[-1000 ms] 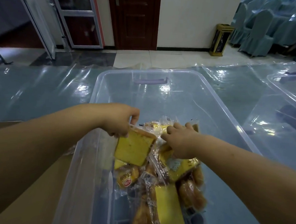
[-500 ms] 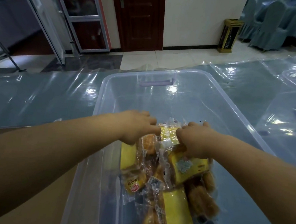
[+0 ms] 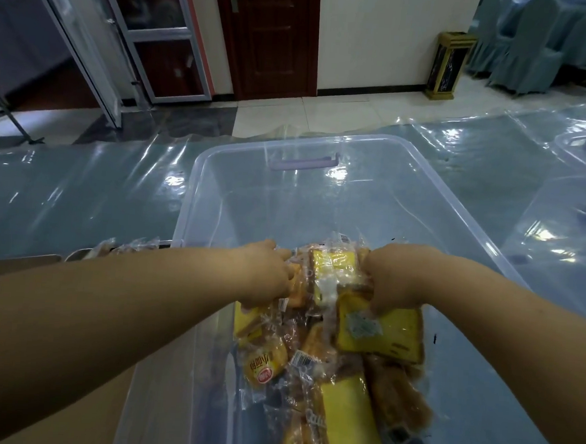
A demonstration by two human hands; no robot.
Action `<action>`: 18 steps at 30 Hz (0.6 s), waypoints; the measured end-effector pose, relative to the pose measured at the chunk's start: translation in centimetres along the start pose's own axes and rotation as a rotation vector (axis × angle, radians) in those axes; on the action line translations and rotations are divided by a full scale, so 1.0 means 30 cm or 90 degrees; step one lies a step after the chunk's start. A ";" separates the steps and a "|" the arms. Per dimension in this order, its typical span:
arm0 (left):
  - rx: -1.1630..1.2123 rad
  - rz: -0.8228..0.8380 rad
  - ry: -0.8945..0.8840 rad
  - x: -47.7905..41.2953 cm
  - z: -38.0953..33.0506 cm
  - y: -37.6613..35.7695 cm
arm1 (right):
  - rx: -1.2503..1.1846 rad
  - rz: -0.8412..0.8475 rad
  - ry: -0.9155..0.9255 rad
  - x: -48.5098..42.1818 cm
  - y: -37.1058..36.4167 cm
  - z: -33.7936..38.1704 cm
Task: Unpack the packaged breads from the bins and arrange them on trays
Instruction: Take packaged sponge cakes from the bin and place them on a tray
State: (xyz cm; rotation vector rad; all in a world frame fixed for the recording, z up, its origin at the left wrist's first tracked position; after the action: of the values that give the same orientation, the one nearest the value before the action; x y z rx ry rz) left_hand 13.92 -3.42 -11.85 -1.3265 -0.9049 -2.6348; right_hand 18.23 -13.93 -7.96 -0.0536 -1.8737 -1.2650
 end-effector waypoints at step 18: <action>0.658 -0.599 0.309 0.642 0.331 0.094 | -0.397 -0.523 -0.052 0.406 0.300 -0.174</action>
State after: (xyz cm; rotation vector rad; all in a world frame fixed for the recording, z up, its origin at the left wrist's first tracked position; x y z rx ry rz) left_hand 9.75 3.38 8.49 0.0334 -2.6358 -1.9819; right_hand 17.88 -18.48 7.39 0.3749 -1.5221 -2.4028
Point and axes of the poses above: each hand's wrist, its own x-axis away from the middle knuckle, its own y-axis out of the back of the hand, z = x × y, the point moved 10 cm from there along -x, towards the middle knuckle, and after that the axes turned 12 degrees about z, right-handed, at the moved point
